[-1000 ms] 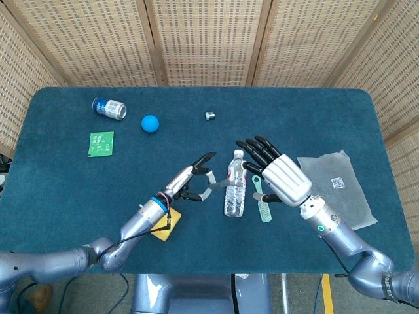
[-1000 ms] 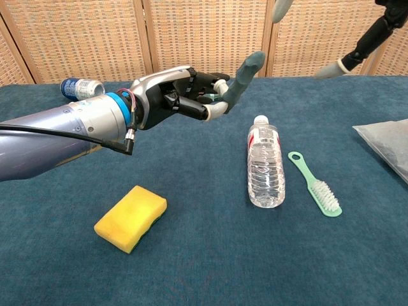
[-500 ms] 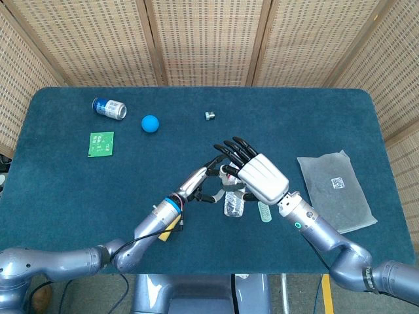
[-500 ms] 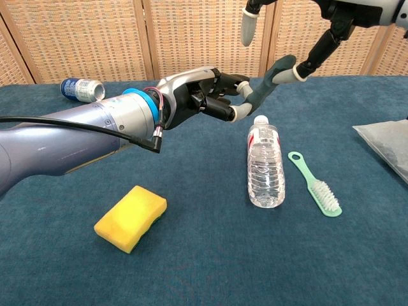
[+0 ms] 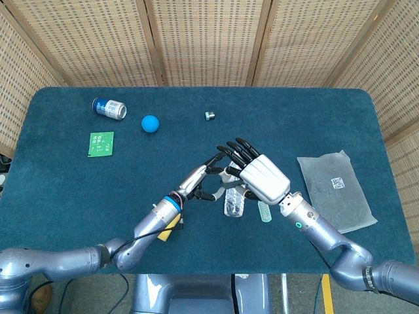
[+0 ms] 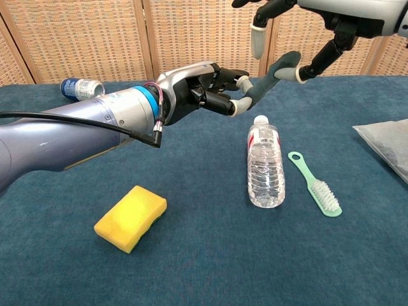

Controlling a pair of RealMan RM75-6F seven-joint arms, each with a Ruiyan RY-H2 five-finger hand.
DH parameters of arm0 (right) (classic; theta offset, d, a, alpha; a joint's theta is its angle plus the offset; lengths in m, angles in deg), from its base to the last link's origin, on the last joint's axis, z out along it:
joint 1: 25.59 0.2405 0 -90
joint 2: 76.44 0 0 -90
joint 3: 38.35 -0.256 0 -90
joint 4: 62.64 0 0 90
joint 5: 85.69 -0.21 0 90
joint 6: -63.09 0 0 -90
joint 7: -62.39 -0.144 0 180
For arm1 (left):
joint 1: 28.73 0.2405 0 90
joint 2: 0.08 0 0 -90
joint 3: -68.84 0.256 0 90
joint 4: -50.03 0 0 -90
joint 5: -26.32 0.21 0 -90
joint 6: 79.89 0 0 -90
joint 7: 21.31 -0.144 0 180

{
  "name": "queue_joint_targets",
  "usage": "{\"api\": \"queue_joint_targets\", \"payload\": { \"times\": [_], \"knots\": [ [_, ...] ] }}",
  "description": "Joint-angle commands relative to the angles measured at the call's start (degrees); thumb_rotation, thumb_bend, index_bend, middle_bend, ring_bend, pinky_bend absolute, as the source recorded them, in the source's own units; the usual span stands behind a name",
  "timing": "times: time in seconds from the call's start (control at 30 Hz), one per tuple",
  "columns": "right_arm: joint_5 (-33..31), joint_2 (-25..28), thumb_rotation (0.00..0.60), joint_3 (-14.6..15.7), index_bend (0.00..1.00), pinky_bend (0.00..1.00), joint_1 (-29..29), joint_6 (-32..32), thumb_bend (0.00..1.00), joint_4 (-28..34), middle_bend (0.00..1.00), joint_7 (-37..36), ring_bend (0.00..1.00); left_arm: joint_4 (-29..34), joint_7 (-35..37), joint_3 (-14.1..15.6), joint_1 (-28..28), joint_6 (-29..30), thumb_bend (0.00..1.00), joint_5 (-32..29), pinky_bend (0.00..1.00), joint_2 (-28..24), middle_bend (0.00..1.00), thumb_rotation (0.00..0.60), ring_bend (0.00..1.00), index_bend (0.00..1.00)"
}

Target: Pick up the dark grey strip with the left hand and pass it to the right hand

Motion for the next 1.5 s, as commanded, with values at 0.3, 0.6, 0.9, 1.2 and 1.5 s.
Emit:
{"api": "queue_joint_targets", "payload": {
  "times": [0.3,0.6,0.9,1.2,1.5],
  "knots": [
    [0.4,0.12,0.6,0.54,0.48,0.0,0.04,1.5,0.42,-0.07,0.14,1.56,0.0,1.76,0.14,-0.82,0.38,0.43,0.5,-0.25,0.0,-1.04,0.0,0.6,0.0,0.79],
    [-0.52,0.73,0.6,0.9,0.46,0.0,-0.36,2.05,0.42,-0.04,0.14,0.84,0.0,2.34,0.45,-1.17,0.69,0.22,0.5,-0.7,0.0,-2.22,0.0,0.6,0.0,0.79],
    [-0.85,0.08,0.6,0.94,0.48,0.0,0.07,2.18,0.44,0.4,0.15,0.41,0.0,2.46,0.31,-0.99,0.59,0.04,0.5,-0.83,0.0,-2.23,0.0,0.6,0.0,0.79],
    [-1.66,-0.34,0.6,0.87,0.5,0.0,0.43,1.83,0.47,0.37,0.15,1.25,0.0,2.36,0.45,-0.82,0.48,-0.02,0.5,-0.74,0.0,-1.8,0.0,0.6,0.0,0.79],
    [-1.56,-0.33,0.6,1.06,0.53,0.0,0.48,2.15,0.5,0.39,0.15,1.32,0.0,2.3,0.46,-0.78,0.41,-0.03,0.5,-0.71,0.0,-1.6,0.0,0.6,0.0,0.79]
  ]
}}
